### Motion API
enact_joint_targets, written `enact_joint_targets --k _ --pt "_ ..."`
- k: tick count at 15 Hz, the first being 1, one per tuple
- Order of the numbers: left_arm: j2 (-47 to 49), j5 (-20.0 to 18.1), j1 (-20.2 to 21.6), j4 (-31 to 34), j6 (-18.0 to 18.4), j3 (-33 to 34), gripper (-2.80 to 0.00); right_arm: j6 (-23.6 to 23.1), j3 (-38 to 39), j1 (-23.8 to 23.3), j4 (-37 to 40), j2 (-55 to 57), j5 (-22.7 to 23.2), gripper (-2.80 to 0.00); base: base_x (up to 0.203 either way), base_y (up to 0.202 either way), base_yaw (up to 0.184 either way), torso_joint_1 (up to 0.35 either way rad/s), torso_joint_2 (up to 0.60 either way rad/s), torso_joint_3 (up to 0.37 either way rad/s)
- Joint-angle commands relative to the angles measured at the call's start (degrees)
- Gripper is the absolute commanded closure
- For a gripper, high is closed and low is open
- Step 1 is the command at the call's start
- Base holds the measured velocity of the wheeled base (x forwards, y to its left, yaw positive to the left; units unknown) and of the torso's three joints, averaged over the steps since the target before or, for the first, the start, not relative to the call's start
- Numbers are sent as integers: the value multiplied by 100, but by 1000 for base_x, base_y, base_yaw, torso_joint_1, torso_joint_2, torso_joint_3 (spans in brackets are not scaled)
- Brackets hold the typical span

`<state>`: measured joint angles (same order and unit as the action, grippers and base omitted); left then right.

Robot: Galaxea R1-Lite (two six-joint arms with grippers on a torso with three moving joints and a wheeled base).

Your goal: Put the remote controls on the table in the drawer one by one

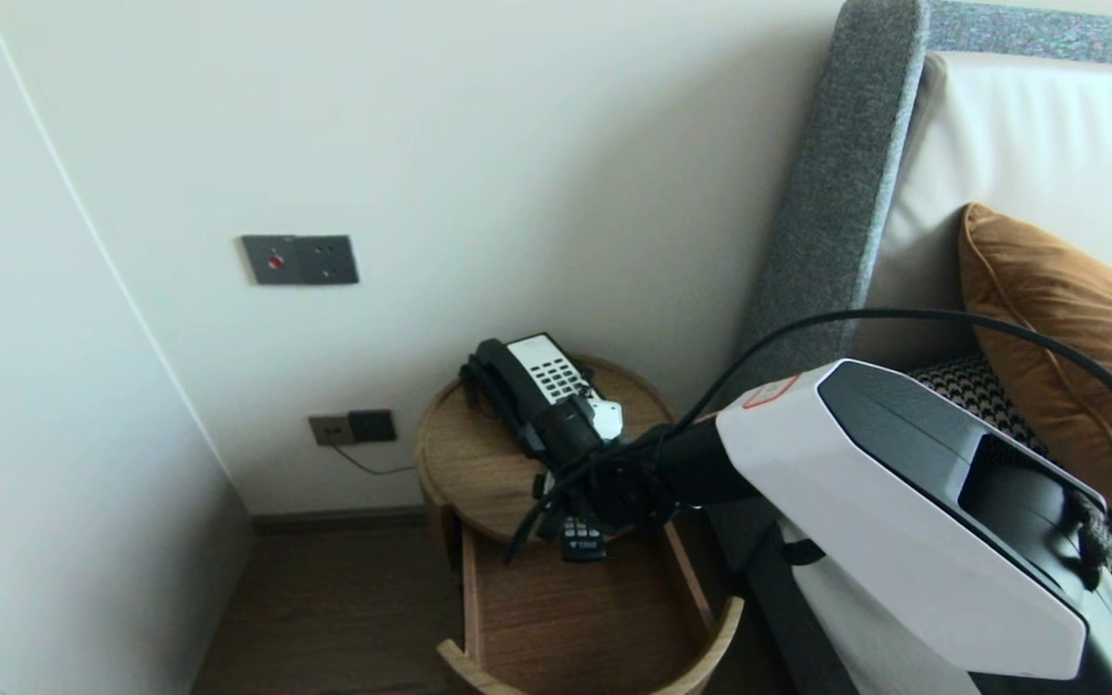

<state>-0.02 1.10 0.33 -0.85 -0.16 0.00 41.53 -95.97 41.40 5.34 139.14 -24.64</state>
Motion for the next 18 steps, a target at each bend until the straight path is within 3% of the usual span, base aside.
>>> enact_joint_targets --k 1,3,4,12,18 --pt "-6 4 2 -3 -2 0 0 22 18 0 3 17 -15 -280 0 0 0 0 0 0" --pt "-6 4 2 -3 -2 0 0 22 14 0 3 17 -15 -280 0 0 0 0 0 0" --pt "-6 4 2 -3 -2 0 0 13 -6 0 3 17 -15 0 0 0 0 0 0 0" --pt "-6 4 2 -3 -2 0 0 13 114 79 3 43 -32 0 0 0 0 0 0 0" --pt "-6 4 2 -3 -2 0 0 -25 625 53 -272 -359 -28 0 0 0 0 0 0 0"
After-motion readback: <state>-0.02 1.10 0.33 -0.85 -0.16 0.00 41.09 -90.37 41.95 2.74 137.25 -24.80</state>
